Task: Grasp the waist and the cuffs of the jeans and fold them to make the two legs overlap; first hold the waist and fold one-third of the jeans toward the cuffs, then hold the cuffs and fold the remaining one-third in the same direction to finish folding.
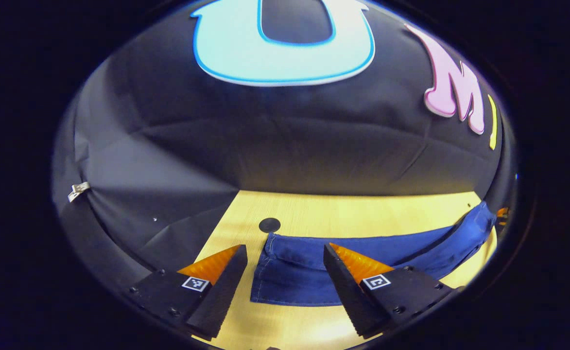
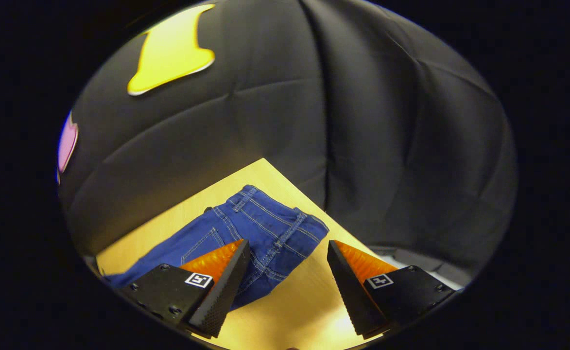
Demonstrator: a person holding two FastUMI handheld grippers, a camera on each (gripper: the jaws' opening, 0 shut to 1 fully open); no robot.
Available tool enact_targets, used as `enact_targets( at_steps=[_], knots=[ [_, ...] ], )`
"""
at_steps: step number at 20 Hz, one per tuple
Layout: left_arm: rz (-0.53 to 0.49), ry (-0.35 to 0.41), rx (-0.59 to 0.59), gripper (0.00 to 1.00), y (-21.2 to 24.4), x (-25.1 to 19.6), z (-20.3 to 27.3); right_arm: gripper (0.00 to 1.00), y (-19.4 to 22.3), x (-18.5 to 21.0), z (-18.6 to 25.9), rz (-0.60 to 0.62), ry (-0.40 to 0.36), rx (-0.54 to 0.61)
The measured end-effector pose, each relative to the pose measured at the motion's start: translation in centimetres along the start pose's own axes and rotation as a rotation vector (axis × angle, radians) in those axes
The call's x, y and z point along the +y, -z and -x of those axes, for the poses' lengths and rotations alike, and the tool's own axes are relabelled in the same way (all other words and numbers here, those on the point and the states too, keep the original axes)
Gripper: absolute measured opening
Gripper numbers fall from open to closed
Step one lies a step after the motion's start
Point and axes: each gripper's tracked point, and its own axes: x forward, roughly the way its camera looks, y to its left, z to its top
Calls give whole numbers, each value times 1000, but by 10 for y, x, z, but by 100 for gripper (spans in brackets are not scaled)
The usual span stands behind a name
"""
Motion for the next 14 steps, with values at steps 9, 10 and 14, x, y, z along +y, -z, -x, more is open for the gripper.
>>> enact_targets(
  at_steps=[9, 10, 14],
  knots=[
    [160, 91, -38, 95, 14, 73, 29, 98, 5, -18, -50, -120, 47, -27],
    [158, 93, -38, 95, 15, 68, 31, 100, 0, -19, -61, -114, 49, -49],
    [230, 102, -26, 97, 18, 60, 30, 95, 2, -6, -64, -91, 29, -67]
  ],
)
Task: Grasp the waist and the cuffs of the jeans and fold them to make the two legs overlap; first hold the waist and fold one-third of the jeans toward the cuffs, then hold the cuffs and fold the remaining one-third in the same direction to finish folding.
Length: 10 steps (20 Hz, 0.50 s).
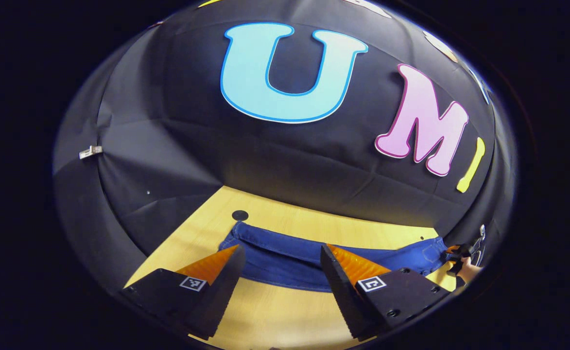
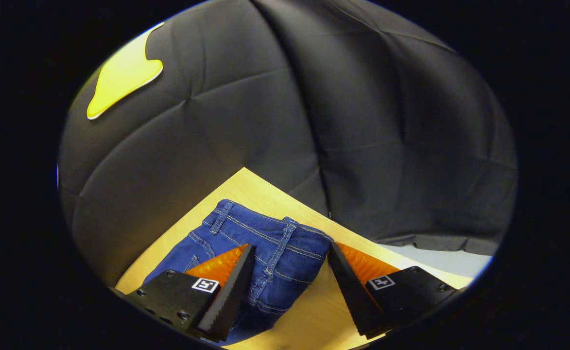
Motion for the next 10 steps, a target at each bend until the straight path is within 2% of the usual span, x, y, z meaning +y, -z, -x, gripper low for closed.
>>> enact_targets(
  at_steps=[1, 2, 3, 5, 7, 10],
  knots=[
    [22, 2, 0, 97, 4, -3, -2, 80, 2, 0, 2, 15, 2, 0],
    [38, 2, 3, 97, 7, -4, 0, 69, -4, 4, 0, 25, -7, -16],
    [51, 1, 6, 97, 11, -4, 2, 75, 4, 6, -2, 17, -29, 20],
    [65, -19, 21, 97, 20, 2, 5, 49, -1, 9, -4, 11, -55, 9],
    [71, -40, 48, 97, 31, 8, 9, 29, -1, 10, 2, -6, -69, 13],
    [78, -56, 66, 97, 42, 9, 12, 10, -1, 12, -2, 26, -85, -7]
  ],
)
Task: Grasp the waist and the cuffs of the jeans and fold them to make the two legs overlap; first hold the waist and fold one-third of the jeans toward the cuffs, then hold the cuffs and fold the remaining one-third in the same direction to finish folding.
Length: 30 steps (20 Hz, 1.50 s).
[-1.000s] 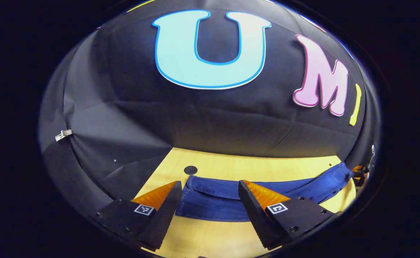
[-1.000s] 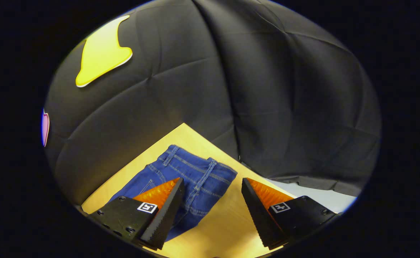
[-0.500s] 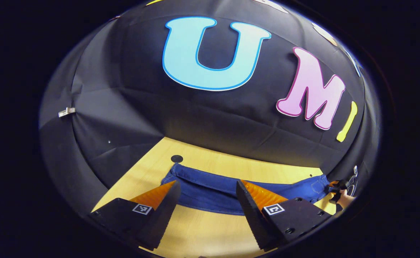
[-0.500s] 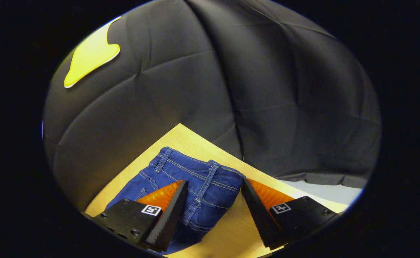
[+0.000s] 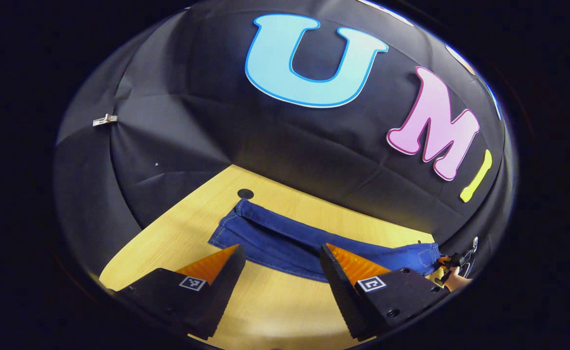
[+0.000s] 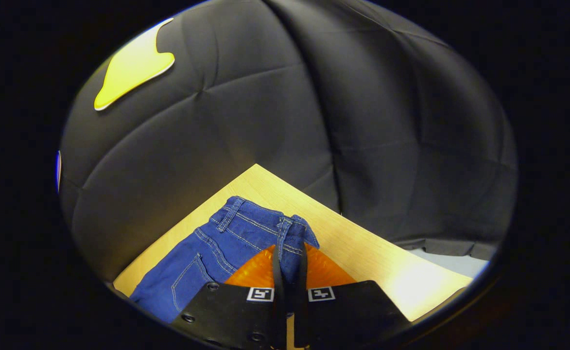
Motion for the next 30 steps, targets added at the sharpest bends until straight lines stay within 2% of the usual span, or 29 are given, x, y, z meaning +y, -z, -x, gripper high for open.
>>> enact_targets(
  at_steps=[5, 8, 12, 17, 21, 24, 27, 30],
  knots=[
    [-3, 8, 14, 97, 6, -3, -5, 10, -20, 11, 20, 48, -63, -62],
    [0, 32, 14, 97, 13, -10, -4, 10, -43, 34, 45, 100, -125, -133],
    [-31, 64, 45, 97, 30, -21, -3, 10, -70, 69, 108, 199, -251, -225],
    [-38, 126, 46, 97, 38, -34, 1, 10, -66, 68, 162, 274, -449, -286],
    [-21, 141, 38, 97, 48, -27, 3, 10, -52, 61, 171, 365, -630, -286],
    [56, 139, -4, 97, 47, -14, -4, 9, -47, 56, 167, 423, -741, -230],
    [109, 107, -75, 97, 37, 13, -22, 9, -36, 57, 153, 537, -802, -187],
    [88, 20, -129, 97, 26, 61, -48, 10, -36, 50, 154, 606, -830, -121]
  ],
)
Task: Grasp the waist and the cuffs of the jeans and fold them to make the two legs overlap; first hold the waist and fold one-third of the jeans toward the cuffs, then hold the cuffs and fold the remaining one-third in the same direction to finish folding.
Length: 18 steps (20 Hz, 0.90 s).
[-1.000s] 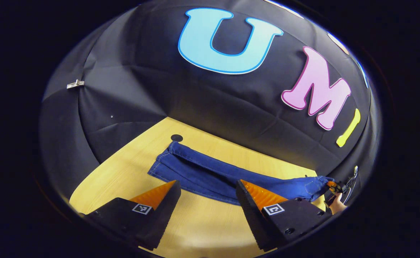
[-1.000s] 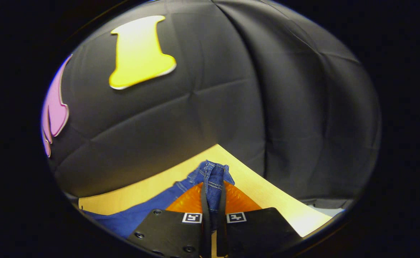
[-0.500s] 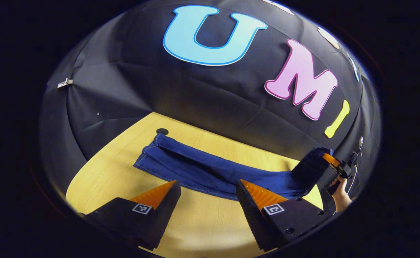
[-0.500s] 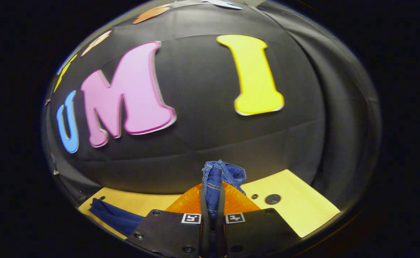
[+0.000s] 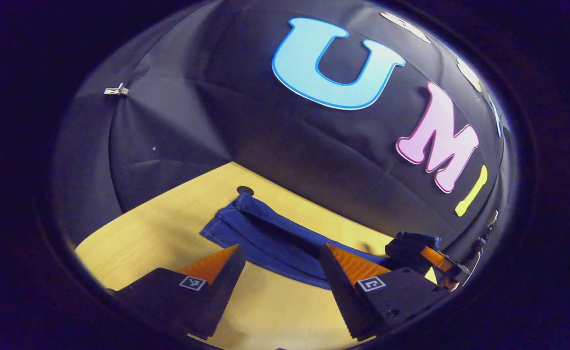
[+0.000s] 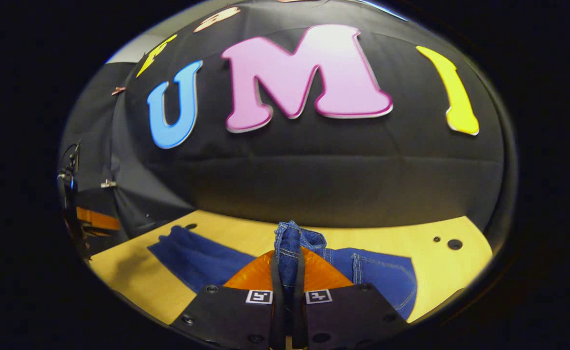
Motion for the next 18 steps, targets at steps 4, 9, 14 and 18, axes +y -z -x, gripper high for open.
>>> enact_targets(
  at_steps=[4, 9, 14, 18],
  knots=[
    [-45, -32, -47, 97, -22, 38, -39, 9, -9, -5, 8, 104, -5, 19],
    [-104, -55, -3, 97, -26, 74, -105, 75, 7, 16, 12, 118, -40, 29],
    [-156, -97, 111, 96, -18, 98, -177, 97, 2, 14, 43, 124, -9, -3],
    [-225, -127, 199, 96, -5, 106, -184, 97, 14, 1, 55, 71, 14, 35]
  ],
)
